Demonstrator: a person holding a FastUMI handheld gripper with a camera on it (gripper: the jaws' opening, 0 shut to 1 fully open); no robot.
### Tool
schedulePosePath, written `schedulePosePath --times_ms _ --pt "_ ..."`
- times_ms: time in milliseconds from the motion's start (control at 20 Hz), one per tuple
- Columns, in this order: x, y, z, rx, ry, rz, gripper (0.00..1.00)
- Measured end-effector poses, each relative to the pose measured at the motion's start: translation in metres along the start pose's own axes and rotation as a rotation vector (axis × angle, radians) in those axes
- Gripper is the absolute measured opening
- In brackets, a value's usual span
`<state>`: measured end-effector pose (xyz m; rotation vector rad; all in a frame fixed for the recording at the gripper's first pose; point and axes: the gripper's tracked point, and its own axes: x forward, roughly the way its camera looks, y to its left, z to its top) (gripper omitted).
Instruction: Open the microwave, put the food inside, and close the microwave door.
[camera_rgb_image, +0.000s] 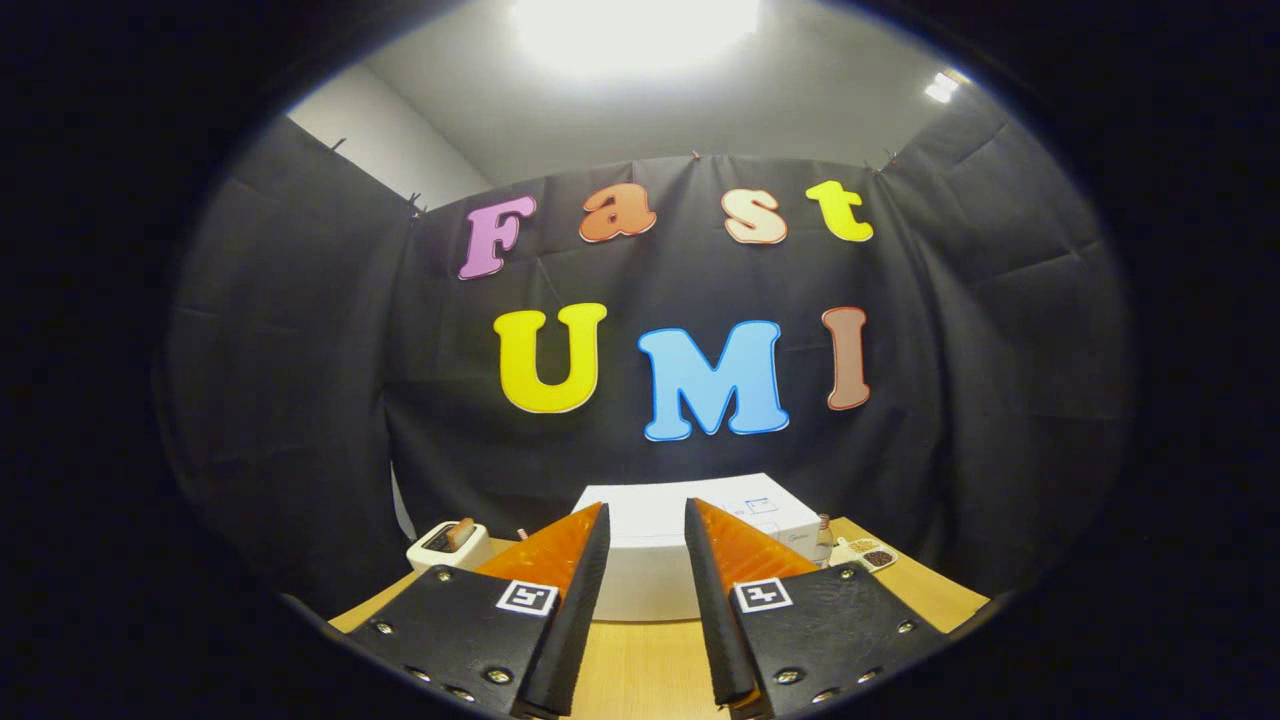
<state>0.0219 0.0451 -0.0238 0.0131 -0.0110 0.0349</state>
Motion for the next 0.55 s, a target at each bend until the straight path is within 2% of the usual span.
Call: schedulePosePath --times_ms 50,150,350,550 --pt "-0.002 0.010 0.001 -0.014 -0.011 0.038 0.61" --pt "-0.005 0.013 0.003 -0.062 -0.010 0.034 0.96" --pt "-0.007 0.020 -0.002 -0.071 0.005 0.044 0.96" --pt "-0.010 0.014 0.011 -0.049 -0.036 0.025 0.96"
